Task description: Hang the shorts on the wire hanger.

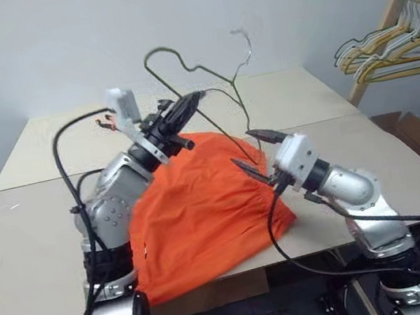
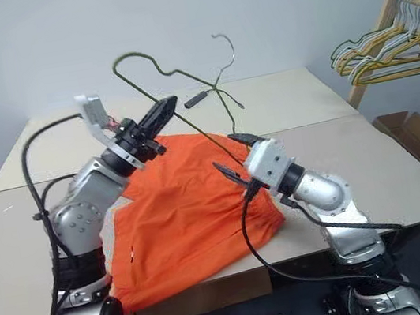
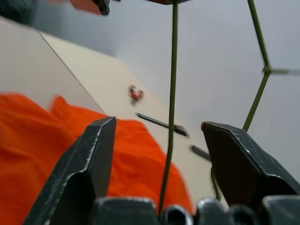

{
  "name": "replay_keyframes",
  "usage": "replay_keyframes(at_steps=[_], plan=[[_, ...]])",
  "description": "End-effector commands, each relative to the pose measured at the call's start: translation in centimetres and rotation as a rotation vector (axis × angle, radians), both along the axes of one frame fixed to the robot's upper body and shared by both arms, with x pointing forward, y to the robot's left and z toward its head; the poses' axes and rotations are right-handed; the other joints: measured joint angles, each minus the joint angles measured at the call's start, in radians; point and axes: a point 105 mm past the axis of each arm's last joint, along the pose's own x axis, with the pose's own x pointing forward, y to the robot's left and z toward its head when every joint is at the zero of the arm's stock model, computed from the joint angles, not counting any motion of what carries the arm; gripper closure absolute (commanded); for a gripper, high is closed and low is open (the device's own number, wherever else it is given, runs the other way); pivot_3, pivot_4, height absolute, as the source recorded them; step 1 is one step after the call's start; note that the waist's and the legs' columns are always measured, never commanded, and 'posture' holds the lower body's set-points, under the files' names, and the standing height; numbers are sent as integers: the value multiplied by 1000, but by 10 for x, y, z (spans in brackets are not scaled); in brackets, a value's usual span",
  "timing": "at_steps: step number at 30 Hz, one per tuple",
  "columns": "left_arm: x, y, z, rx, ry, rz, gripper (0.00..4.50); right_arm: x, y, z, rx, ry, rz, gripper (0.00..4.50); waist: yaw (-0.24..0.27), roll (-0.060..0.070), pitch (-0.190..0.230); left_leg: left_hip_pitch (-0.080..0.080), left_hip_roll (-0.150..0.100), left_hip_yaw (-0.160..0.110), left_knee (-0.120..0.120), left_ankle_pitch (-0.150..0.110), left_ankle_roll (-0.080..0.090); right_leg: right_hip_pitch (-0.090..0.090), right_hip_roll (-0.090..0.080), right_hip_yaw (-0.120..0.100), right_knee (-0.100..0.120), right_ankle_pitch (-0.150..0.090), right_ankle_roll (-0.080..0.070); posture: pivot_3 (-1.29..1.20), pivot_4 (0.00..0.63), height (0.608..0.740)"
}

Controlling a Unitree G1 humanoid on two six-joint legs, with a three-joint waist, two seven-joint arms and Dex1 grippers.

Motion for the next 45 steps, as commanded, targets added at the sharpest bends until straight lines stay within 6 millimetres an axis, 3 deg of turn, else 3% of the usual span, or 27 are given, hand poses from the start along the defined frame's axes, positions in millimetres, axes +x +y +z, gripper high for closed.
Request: replay_keyframes(at_steps=[1, 7, 13, 21, 31, 35, 45], plan=[[-18, 24, 29, -41, -132, -160, 4500, -9, -19, 17, 54, 222, 163, 49, -2, 0, 0, 0, 0, 0, 0, 0, 0, 0, 0, 0, 0, 0, 0, -77, 0, 740], [-42, 62, 44, -87, -214, -386, 4500, -3, -42, 16, 59, 667, 328, 49, -16, 1, 1, 1, 2, 2, 0, 0, 0, 1, 2, -2, -1, 0, -1, -83, 0, 740], [-51, 63, 41, -90, -262, -466, 4500, 2, -34, 14, 93, 931, 477, 49, -24, 1, 1, -1, 2, 2, 0, 0, 1, 1, 1, -2, -3, 0, -1, -77, 0, 740], [-51, 52, 34, -91, -273, -477, 4500, -12, -1, 21, 44, 946, 617, 49, -24, 1, 1, -2, 2, -1, 0, 0, 1, -1, 1, -2, -2, 0, 0, -73, 0, 740], [-50, 46, 29, -85, -269, -488, 4500, -12, 8, 23, 43, 933, 611, 49, -25, 1, 1, -3, 2, -1, 0, 0, 1, -2, 1, -2, -1, 1, 0, -86, 0, 740], [-51, 44, 27, -88, -266, -492, 4500, -10, 8, 24, 52, 933, 599, 945, -25, 1, 1, -3, 2, -1, 0, 0, 1, -2, 1, -2, -1, 1, 0, -89, 0, 740], [-45, 43, 22, -93, -259, -459, 4500, -9, 7, 22, 55, 926, 579, 4448, -27, 1, 1, -3, 2, -1, 0, 0, 1, -2, 1, -2, -1, 1, 0, -94, 0, 740]])
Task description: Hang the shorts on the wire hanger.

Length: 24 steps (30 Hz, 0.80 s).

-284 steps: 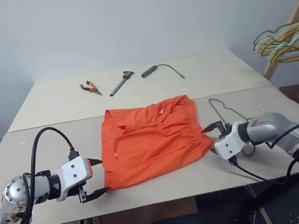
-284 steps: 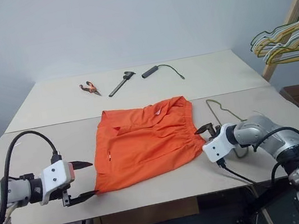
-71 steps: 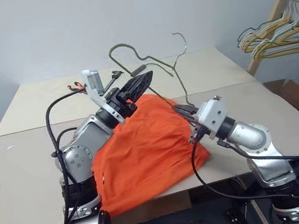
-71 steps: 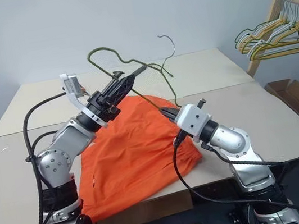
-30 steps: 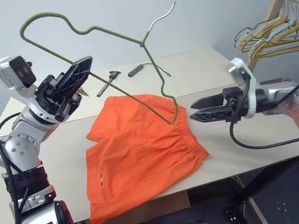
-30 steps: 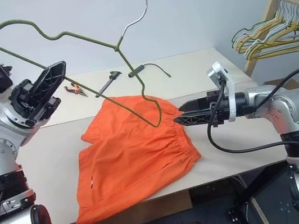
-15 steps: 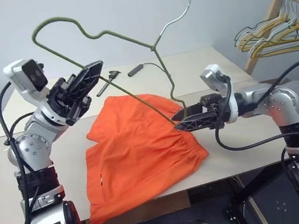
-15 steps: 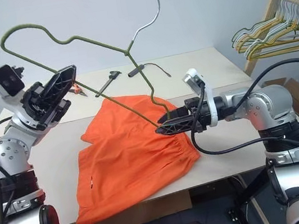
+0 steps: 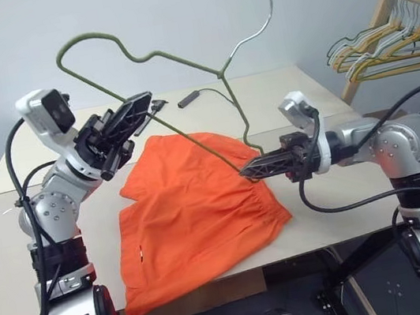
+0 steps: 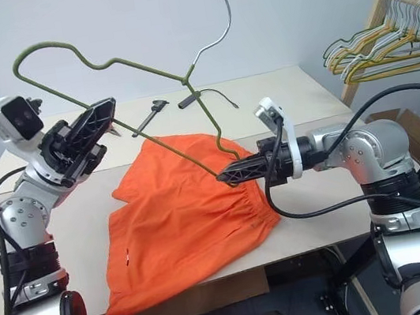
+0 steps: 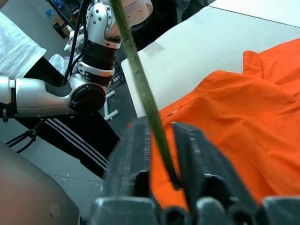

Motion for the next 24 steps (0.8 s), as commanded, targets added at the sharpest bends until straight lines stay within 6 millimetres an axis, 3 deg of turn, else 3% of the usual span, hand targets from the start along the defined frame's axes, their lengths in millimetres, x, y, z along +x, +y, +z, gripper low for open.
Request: replay_keyframes(at_steps=[1, 4, 7, 13, 16, 19, 24], plan=[[-2, -3, 3, 2, -38, 7, 4500, 0, 0, 13, 26, -50, -4, 4480, -1, 0, 0, 0, 0, 0, 0, 0, 0, 0, 0, 0, 0, 0, 0, -94, 0, 740], [3, -4, -1, 8, -26, 34, 4500, 0, 1, 13, 31, -54, -8, 4480, 0, 0, 0, 0, 0, 0, 0, 0, 0, 0, 0, 0, 0, 0, 0, -94, 0, 740], [10, -10, -16, 78, 21, 64, 3733, 1, 0, 14, 43, -52, -23, 4500, 0, 0, 0, 0, 0, 0, 0, 0, 0, 0, 0, 0, 0, 0, 0, -99, 0, 740], [16, -24, -71, 367, 131, 98, 1822, 4, -7, 22, 108, -43, -85, 4500, -1, 0, 0, 0, 0, 0, 0, 0, 0, 0, 0, 0, 0, 0, 0, -112, 0, 740], [13, -21, -116, 583, 163, 136, 953, 12, -26, 21, 127, -7, -210, 4500, -3, 0, 0, 0, 0, 0, -1, 0, 0, -1, 0, 0, 0, 0, 0, -116, 0, 740], [10, -13, -133, 713, 138, 185, 19, 16, -50, 6, 68, 59, -331, 4500, -1, 1, 0, -1, 0, 1, -1, 0, 0, -1, 0, 0, 0, 0, 0, -120, 0, 740], [-1, -20, -123, 900, -100, 208, 19, 2, -100, -45, -144, 165, -499, 4500, 11, 1, 1, -5, 0, 1, 0, 0, 0, -3, -1, -2, -3, 0, 0, -125, 0, 740]])
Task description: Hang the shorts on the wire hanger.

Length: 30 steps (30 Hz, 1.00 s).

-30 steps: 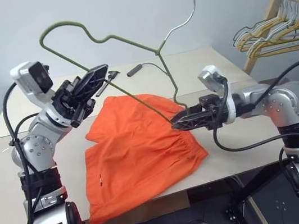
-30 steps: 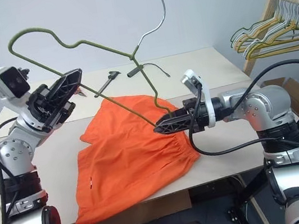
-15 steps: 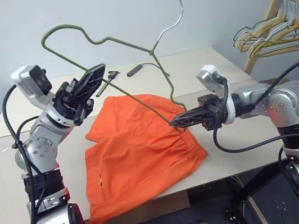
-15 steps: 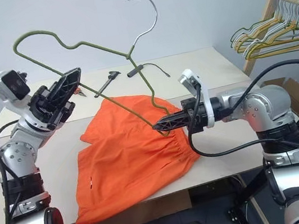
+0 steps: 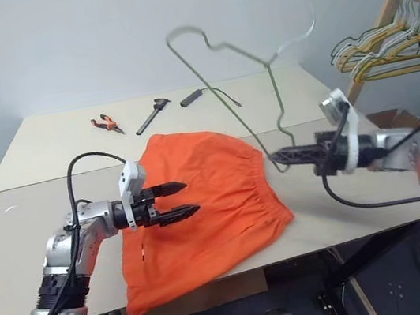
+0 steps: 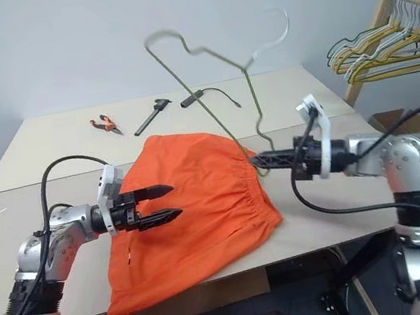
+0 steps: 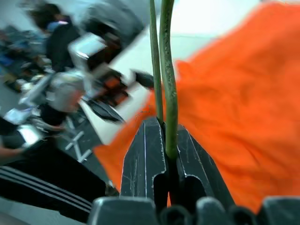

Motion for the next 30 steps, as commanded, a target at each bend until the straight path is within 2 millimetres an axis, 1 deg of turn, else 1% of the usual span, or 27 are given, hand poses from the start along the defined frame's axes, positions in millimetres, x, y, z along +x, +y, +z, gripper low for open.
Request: replay_keyframes(at_steps=[1, 3, 4, 8, 10, 12, 16, 20, 24, 30], plan=[[-10, -13, 26, 72, -176, -110, 19, -8, -27, -18, -143, 47, -69, 4500, 0, 2, 0, -1, 0, 0, 0, 0, 1, -1, 0, 1, 0, 0, 0, -126, 0, 740], [-13, -15, 29, 88, -203, -132, 19, -16, -51, -45, -218, 220, -109, 4500, -4, 5, 0, -2, -1, 2, 0, -1, 1, -3, -1, 4, 0, 0, 1, -126, 0, 740], [-13, -15, 28, 102, -207, -137, 19, -21, -63, -52, -226, 271, -123, 4500, -8, 5, 0, -2, -1, 3, 1, -1, 1, -2, -1, 5, 0, 1, 2, -124, 0, 740], [-16, -14, 19, 149, -210, -154, 19, -38, -94, -66, -209, 418, -138, 4500, -15, 7, 0, 1, 0, 8, 0, -1, 1, -1, 1, 4, -1, 1, 2, -125, 0, 740], [-19, -13, 15, 158, -202, -160, 19, -44, -106, -68, -201, 472, -146, 4500, -21, 7, 1, 2, 1, 9, 0, -1, 1, 0, 2, 5, -1, 1, 2, -127, 0, 740], [-22, -12, 12, 167, -197, -171, 19, -48, -112, -69, -191, 496, -134, 4500, -27, 8, 1, 4, 1, 9, 0, -1, 1, 2, 2, 5, 0, 1, 2, -129, 0, 740], [-26, -8, 9, 188, -191, -181, 19, -48, -113, -74, -189, 530, -117, 4500, -40, 8, 1, 6, 1, 9, 1, -1, 1, 4, 2, 5, 0, 1, 2, -126, 0, 740], [-27, -5, 10, 194, -192, -170, 19, -40, -104, -78, -166, 525, -99, 4500, -41, 9, 1, 8, 1, 7, 0, -1, 1, 4, 2, 6, 0, 1, 2, -116, 0, 740], [-29, -2, 7, 228, -197, -169, 19, -33, -95, -75, -131, 505, -85, 4500, -37, 9, 1, 7, 1, 6, 0, -1, 1, 4, 2, 5, 0, 1, 2, -116, 0, 740], [-30, -2, 8, 222, -194, -156, 19, -32, -89, -77, -113, 514, -64, 4500, -31, 9, 1, 6, 1, 4, 1, -1, 1, 4, 1, 5, -1, 1, 3, -102, 0, 740]])
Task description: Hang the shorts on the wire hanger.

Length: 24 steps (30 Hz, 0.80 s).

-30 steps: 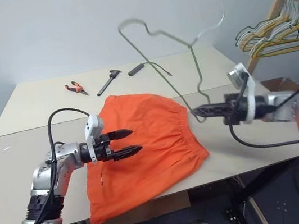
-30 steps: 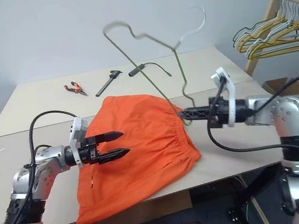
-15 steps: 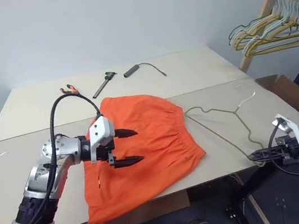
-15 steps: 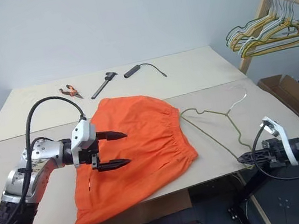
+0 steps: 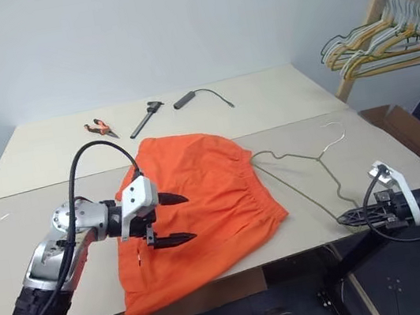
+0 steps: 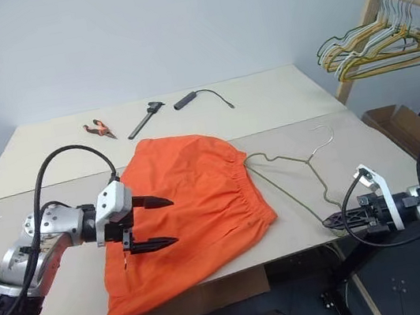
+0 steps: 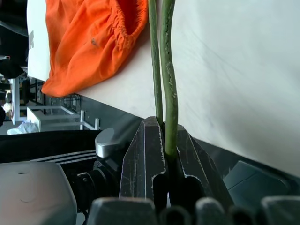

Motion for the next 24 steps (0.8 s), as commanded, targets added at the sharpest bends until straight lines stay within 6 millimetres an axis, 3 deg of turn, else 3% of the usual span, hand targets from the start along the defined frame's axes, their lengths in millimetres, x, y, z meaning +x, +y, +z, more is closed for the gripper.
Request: replay_keyframes(at_steps=[1, 10, 24], plan=[[0, 0, 12, -2, -60, 0, 19, 5, 3, 12, 21, -33, 15, 4500, 0, 0, 0, 0, 0, 0, 0, 0, 0, 0, 0, 0, 0, 0, 0, -102, 0, 740], [1, -2, 10, -5, -60, 6, 19, 14, -15, 7, -6, -34, -81, 4500, -3, 1, 0, 1, 0, 0, 0, 0, 0, 0, 0, 0, 1, 0, 0, -105, 0, 740], [1, 1, 9, -1, -70, 29, 19, 11, 13, 6, 72, 5, 86, 4500, 0, 2, 0, 1, 0, -1, 0, 0, 0, 0, 0, 0, 1, 0, 0, -79, 0, 740]])
